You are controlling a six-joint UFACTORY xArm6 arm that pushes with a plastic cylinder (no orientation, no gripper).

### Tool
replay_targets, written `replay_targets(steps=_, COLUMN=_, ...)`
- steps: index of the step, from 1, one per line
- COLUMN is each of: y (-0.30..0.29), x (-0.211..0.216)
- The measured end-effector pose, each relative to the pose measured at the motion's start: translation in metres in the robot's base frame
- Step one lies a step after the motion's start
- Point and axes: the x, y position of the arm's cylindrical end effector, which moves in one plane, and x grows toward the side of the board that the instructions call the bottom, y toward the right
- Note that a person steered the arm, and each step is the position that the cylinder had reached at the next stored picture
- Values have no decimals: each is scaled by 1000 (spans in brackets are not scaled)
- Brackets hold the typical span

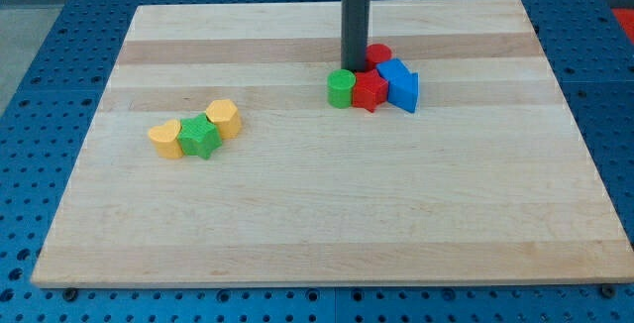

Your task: Separate the green circle from the group of blocks

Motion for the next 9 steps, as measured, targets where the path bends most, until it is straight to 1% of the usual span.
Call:
replay_targets(steps=1, y=0, x=5)
replay_targets(steps=2, y=-44, x=31)
replay_targets(steps=3, y=-90, x=45)
replay_targets(steps=4, y=-104, x=55)
replay_targets(steps=6, y=-43, x=48)
replay_targets(steps=8, y=13, x=89)
replay_targets(steps=9, y=25, x=101)
